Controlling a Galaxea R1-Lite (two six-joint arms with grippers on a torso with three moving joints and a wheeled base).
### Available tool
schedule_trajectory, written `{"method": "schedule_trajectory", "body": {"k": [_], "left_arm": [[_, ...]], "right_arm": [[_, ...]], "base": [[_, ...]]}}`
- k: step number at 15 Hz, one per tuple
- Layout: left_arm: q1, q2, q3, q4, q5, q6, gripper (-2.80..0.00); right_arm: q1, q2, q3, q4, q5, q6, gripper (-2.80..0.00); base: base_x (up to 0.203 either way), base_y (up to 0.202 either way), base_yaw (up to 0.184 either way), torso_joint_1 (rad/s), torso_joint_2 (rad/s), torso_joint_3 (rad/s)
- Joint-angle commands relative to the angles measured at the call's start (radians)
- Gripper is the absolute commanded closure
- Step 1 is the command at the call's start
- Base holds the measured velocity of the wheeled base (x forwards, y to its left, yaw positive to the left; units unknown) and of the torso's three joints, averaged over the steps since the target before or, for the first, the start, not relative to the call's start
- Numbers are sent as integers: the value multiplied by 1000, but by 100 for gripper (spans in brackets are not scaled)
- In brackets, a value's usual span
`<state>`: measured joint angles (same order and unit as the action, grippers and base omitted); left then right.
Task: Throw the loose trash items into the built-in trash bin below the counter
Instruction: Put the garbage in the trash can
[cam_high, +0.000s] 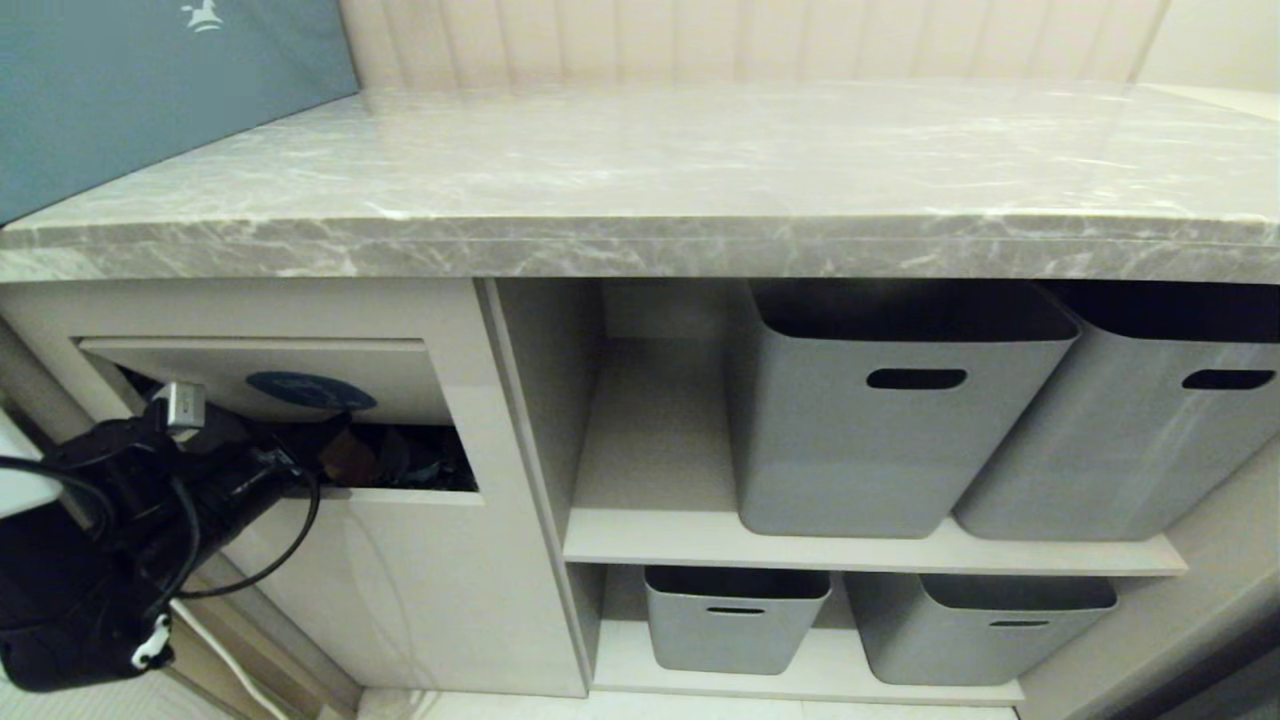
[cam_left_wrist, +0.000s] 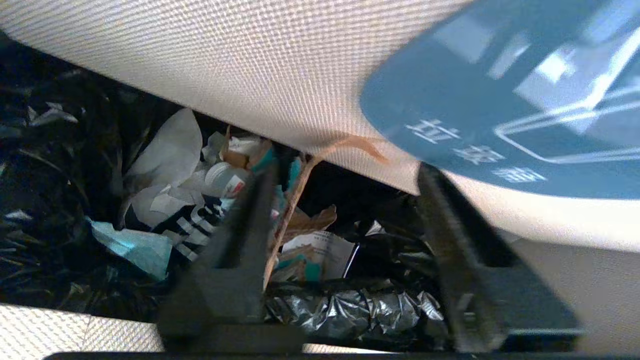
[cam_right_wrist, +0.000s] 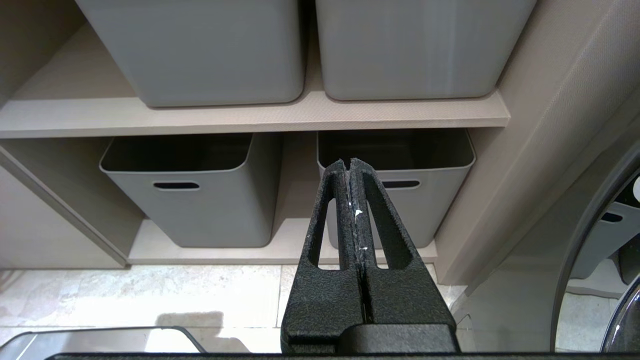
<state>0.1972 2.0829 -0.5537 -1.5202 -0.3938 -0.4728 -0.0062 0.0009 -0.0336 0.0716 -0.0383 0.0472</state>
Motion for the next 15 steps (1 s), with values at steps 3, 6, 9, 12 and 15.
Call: {"method": "schedule_trajectory", "body": {"k": [3, 6, 9, 12, 15], "left_arm": [[-1, -30, 25, -10, -1, -3, -280], [10, -90, 164, -10, 4, -2, -280], [64, -213, 292, -10, 5, -3, 0], [101, -349, 352, -10, 5, -6, 0], [115, -529, 372, -10, 2, -16, 0]], "right_arm": [[0, -1, 0, 0, 0, 0, 0], [0, 1, 0, 1, 0, 0, 0], [0, 1, 0, 1, 0, 0, 0], [0, 1, 0, 1, 0, 0, 0], [0, 1, 0, 1, 0, 0, 0]], "base": [[0, 0, 0, 0, 0, 0], [0, 0, 0, 0, 0, 0], [0, 0, 0, 0, 0, 0], [0, 0, 0, 0, 0, 0], [0, 0, 0, 0, 0, 0]]}}
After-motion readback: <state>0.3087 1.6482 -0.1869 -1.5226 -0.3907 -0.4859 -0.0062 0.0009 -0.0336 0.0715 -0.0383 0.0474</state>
